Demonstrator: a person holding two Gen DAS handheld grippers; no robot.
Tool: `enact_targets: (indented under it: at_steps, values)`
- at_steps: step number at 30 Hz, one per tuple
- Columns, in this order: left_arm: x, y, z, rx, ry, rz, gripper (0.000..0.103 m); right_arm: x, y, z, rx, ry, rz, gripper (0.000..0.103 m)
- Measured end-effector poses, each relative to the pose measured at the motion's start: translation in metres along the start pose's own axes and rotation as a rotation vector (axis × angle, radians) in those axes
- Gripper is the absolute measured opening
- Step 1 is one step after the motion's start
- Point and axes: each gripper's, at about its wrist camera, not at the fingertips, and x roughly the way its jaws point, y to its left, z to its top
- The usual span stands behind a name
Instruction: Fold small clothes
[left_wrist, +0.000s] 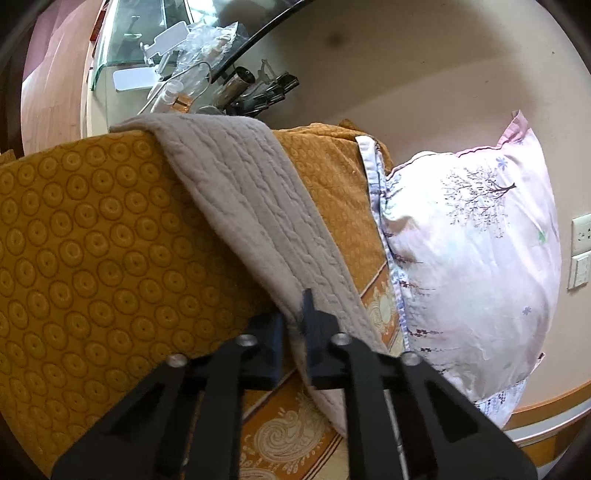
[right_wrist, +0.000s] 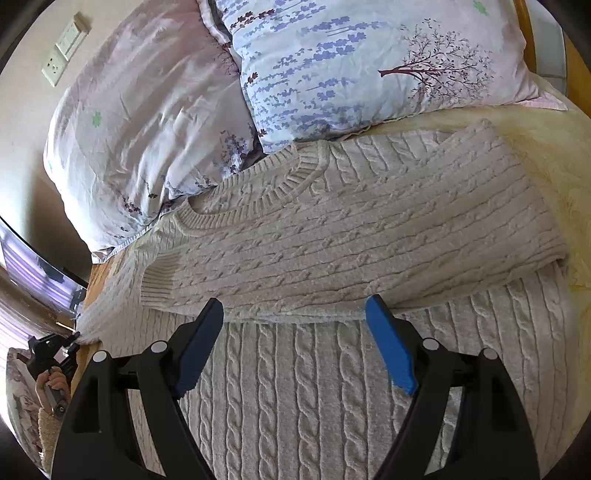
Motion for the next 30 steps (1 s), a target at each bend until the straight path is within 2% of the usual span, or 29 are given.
enact_targets:
  at_steps: [5, 10, 14, 17, 19, 23, 26, 30]
  values:
    - [-0.016, -0.026, -0.008, 0.049, -0.037, -0.096, 0.006, -0.003, -0.006, 0.0, 0.013, -0.008, 0.003, 0.081]
    - [-0.032, -0.086, -0.038, 0.157, -0.026, -0.282, 0.005, -0.01, -0.012, 0.0, 0.027, -0.024, 0.003, 0.081]
    - [-0.032, -0.142, -0.082, 0.275, 0.025, -0.403, 0.005, -0.016, -0.013, -0.002, 0.03, -0.032, 0.007, 0.081]
    - [-0.018, -0.182, -0.132, 0.353, 0.113, -0.485, 0.005, -0.02, -0.014, -0.004, 0.03, -0.039, 0.01, 0.081]
    - [-0.007, -0.199, -0.159, 0.392, 0.162, -0.511, 0.005, -0.022, -0.015, -0.005, 0.032, -0.041, 0.011, 0.081]
    - [0.024, -0.22, -0.224, 0.451, 0.266, -0.51, 0.005, -0.025, -0.021, -0.008, 0.033, -0.045, 0.01, 0.081]
    - [0.052, -0.225, -0.275, 0.504, 0.305, -0.437, 0.005, -0.029, -0.026, -0.009, 0.037, -0.051, 0.005, 0.081]
    - [0.082, -0.224, -0.324, 0.567, 0.374, -0.335, 0.005, -0.032, -0.032, -0.011, 0.046, -0.053, -0.003, 0.082]
